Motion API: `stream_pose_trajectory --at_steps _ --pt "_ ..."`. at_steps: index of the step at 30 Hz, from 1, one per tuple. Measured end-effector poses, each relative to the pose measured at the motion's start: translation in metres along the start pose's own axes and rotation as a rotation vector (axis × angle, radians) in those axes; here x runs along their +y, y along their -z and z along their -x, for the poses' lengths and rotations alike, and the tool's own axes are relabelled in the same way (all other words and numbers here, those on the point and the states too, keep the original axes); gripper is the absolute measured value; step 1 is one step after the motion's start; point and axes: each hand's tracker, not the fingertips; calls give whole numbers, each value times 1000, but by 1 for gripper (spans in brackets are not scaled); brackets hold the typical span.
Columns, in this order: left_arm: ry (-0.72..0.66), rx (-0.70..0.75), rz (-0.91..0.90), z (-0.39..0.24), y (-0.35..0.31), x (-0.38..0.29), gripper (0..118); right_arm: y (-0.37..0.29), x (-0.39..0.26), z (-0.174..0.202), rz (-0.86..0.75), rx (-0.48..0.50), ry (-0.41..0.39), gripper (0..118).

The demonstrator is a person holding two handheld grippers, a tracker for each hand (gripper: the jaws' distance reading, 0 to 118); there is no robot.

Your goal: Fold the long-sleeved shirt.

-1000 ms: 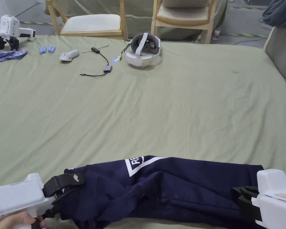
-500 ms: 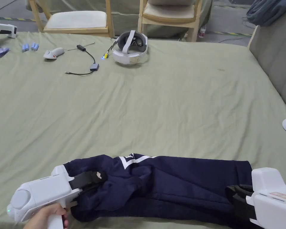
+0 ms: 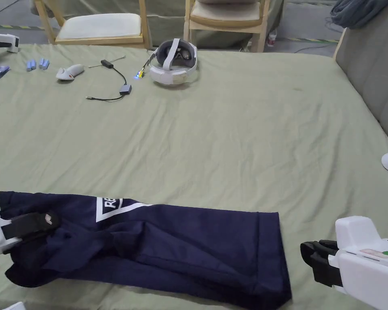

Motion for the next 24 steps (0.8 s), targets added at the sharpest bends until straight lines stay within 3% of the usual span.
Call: stream_pose_trajectory --at_steps 3,6,9,14,19,21,22,24 --pt "0 -13 -4 -33 -12 1 31 0 2 4 0 7 -1 0" --pt "111 -164 -31 -97 -22 -4 31 1 2 6 3 11 -1 0" --pt "284 -110 -4 -164 -12 -28 31 1 1 7 4 7 -5 0" --pt "515 54 96 -248 59 -88 31 -5 -7 2 -5 9 14 0" --pt "576 75 239 -298 143 -160 31 -17 -18 -11 -15 -19 46 0" --pt "532 32 294 -310 164 -181 33 -20 -22 -17 -12 -41 61 0" --pt "555 33 335 -318 173 -193 35 -22 -25 -20 -10 -51 64 0" --pt "680 21 356 -327 183 -212 62 -25 -29 -26 -8 -68 77 0"
